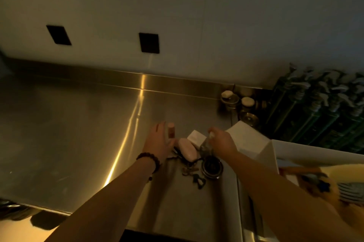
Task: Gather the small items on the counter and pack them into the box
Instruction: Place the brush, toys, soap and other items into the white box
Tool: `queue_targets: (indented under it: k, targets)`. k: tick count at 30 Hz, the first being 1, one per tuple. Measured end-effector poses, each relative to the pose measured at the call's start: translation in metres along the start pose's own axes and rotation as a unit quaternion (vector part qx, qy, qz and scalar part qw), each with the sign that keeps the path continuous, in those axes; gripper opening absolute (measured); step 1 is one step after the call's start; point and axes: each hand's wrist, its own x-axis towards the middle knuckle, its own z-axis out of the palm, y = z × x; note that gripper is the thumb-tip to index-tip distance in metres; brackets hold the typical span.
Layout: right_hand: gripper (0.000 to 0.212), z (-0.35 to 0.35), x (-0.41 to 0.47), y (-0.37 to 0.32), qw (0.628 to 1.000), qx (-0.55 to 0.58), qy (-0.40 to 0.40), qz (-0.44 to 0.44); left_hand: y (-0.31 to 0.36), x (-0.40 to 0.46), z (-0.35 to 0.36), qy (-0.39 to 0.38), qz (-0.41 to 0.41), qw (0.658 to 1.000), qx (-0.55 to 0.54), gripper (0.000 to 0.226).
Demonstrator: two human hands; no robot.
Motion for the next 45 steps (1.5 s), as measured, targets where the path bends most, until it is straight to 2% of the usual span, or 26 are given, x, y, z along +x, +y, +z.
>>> queue_targets:
  k: [3,8,11,14,17,20,22,24,28,31,34,37,40,42,45]
  targets:
    - [0.032,0.002,-0.003,0.005,0.999,0.003,0.038,-0.009,-0.002,0.021,0.005,-0.06,-0.031,0.998,-0.015,0.07]
    - [0.03,-0.016,-0.025,0.01,0.987,0.141,0.072,-0.012,-0.007,0.049,0.018,-0.109,-0.058,0.991,-0.046,0.071]
    - [0.022,-0.043,-0.041,0.01,0.983,0.154,0.091,-0.039,-0.009,0.068,0.02,-0.132,-0.06,0.989,-0.032,0.051]
    - [0.027,-0.085,-0.055,0.016,0.982,0.147,0.107,-0.05,-0.005,0.078,0.016,-0.111,-0.039,0.993,0.031,0.03]
    - [0.027,-0.138,-0.073,0.032,0.97,0.194,0.139,-0.046,0.013,0.076,0.012,-0.097,-0.028,0.995,0.01,0.023]
    - [0.025,-0.186,-0.097,0.063,0.966,0.234,0.112,-0.022,0.053,0.066,0.006,-0.11,0.018,0.993,-0.028,0.011]
    - [0.026,-0.204,-0.111,0.088,0.975,0.21,0.075,0.015,0.084,0.054,0.006,-0.12,0.066,0.989,-0.063,0.01]
    - [0.028,-0.204,-0.119,0.111,0.989,0.134,0.023,0.056,0.115,0.04,0.013,-0.141,0.123,0.98,-0.075,0.012]
    - [0.033,-0.158,-0.12,0.141,0.992,0.015,-0.083,0.09,0.168,0.012,0.037,-0.19,0.177,0.96,-0.106,0.027]
    - [0.022,-0.129,-0.113,0.158,0.99,-0.056,-0.112,0.07,0.197,-0.004,0.057,-0.216,0.196,0.948,-0.126,0.031]
    - [0.021,-0.115,-0.11,0.172,0.985,-0.072,-0.147,0.048,0.218,-0.017,0.072,-0.231,0.203,0.94,-0.149,0.032]
    - [0.018,-0.123,-0.111,0.172,0.988,-0.099,-0.115,0.01,0.231,-0.025,0.079,-0.233,0.218,0.936,-0.149,0.029]
    - [0.023,-0.158,-0.118,0.162,0.996,0.03,-0.081,-0.016,0.244,-0.03,0.083,-0.251,0.222,0.927,-0.166,0.027]
    - [0.027,-0.181,-0.129,0.149,0.984,0.142,-0.096,-0.049,0.254,-0.034,0.086,-0.25,0.225,0.926,-0.174,0.026]
    - [0.023,-0.194,-0.139,0.135,0.977,0.182,-0.077,-0.079,0.266,-0.038,0.092,-0.24,0.221,0.927,-0.184,0.023]
